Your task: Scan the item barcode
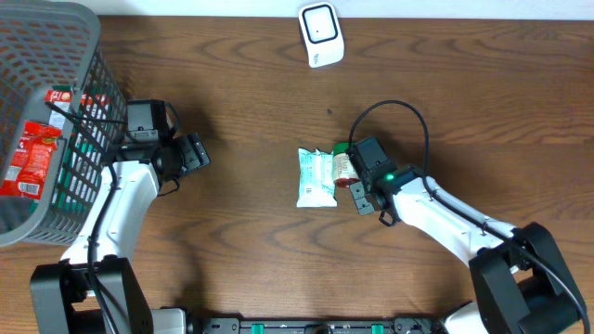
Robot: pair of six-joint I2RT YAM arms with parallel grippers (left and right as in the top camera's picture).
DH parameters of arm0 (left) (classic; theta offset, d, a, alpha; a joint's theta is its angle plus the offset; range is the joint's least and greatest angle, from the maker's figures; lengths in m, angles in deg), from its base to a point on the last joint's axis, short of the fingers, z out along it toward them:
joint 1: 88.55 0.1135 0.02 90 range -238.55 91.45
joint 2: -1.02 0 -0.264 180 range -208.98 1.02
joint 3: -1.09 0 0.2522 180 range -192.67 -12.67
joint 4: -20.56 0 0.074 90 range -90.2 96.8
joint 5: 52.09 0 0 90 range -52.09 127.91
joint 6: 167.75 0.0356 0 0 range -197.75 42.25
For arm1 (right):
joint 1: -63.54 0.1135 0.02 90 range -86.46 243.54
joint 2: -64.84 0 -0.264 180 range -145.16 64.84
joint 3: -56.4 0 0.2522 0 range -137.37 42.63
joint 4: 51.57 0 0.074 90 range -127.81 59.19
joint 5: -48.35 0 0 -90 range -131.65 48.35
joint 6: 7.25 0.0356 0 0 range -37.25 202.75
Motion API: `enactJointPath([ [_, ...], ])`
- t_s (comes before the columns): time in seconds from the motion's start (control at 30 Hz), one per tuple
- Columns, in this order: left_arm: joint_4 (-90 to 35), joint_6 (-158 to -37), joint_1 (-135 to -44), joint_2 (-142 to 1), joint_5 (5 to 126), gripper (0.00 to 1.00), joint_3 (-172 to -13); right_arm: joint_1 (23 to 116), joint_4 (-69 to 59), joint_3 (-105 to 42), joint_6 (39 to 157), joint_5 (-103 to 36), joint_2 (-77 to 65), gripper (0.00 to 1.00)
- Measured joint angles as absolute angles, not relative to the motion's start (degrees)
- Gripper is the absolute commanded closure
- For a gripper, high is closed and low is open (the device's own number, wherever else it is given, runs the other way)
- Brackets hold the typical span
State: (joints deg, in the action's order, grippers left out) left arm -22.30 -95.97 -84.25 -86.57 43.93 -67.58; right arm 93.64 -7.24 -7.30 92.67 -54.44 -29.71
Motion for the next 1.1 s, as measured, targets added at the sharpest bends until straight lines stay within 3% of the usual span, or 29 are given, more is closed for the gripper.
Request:
enactJointPath([
  [0.37, -22.3, -95.95, -84.25, -86.57, 43.93, 0.14, -67.58, 93.78, -7.68, -7.3, 92.51, -62.97, -30.03, 0.68],
  [1.1, -22.3, -95.95, -84.25, -86.57, 43.93, 0.14, -67.58, 93.78, -13.17, -2.99, 83.68, -61.46, -28.09, 0.76],
])
